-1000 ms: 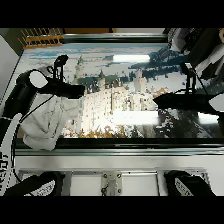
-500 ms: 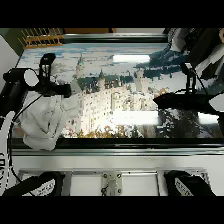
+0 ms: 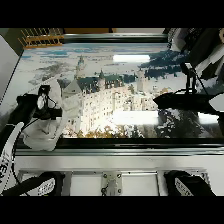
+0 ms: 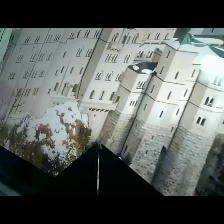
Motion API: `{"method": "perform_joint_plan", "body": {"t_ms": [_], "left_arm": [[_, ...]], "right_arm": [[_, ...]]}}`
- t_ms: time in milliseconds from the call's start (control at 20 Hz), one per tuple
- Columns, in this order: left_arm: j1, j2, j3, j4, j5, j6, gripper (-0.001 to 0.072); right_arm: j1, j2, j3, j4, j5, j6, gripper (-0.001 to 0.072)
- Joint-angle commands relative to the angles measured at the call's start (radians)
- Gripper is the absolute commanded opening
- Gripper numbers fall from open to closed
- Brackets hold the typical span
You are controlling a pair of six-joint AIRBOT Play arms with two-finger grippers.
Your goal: Fold the clothes and pants, and hang the long-sleeved shirts on hangers.
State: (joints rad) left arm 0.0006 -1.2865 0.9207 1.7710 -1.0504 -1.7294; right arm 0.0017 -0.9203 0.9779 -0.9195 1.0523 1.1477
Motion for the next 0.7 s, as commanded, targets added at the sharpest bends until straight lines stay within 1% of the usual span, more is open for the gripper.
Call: {"method": "perform_joint_plan", "body": {"t_ms": [0,100,150,200,250,300,400,500,550,600,650], "left_arm": [[-0.068,0.01,-0.011,-0.053,-0.015,-0.006,0.0028],[-0.204,0.049,0.08,-0.185,-0.03,0.048,0.0027],[-0.288,0.069,0.127,-0.256,-0.014,0.048,0.0028],[-0.39,0.082,0.18,-0.317,0.032,0.048,0.0027],[-0.481,0.085,0.221,-0.335,0.081,0.05,0.0028],[-0.577,0.076,0.266,-0.323,0.129,0.05,0.0027],[-0.709,0.023,0.359,-0.322,0.173,0.051,0.0028],[-0.762,-0.051,0.452,-0.321,0.157,0.075,0.0028],[-0.762,-0.091,0.496,-0.322,0.134,0.075,0.0068],[-0.743,-0.119,0.531,-0.322,0.108,0.076,0.0368],[-0.71,-0.144,0.566,-0.323,0.071,0.075,0.0708]], "right_arm": [[0.0,0.0,0.001,0.0,0.0,0.0,0.003],[0.0,-0.001,0.001,0.0,0.0,0.0,0.003],[0.0,-0.001,0.001,0.0,0.0,0.0,0.0031],[0.0,-0.001,0.001,0.001,0.0,0.0,0.003],[0.0,-0.001,0.001,0.001,0.0,0.0,0.0031],[0.0,-0.001,0.001,0.002,0.0,0.002,0.0031],[0.0,0.0,0.001,0.016,0.004,0.003,0.0031],[-0.014,0.006,0.007,-0.008,-0.032,-0.008,0.003],[-0.035,0.013,0.01,-0.011,-0.05,-0.008,0.003],[-0.069,0.023,0.01,-0.01,-0.064,-0.008,0.003],[-0.1,0.033,0.01,-0.011,-0.067,-0.008,0.003]]}}
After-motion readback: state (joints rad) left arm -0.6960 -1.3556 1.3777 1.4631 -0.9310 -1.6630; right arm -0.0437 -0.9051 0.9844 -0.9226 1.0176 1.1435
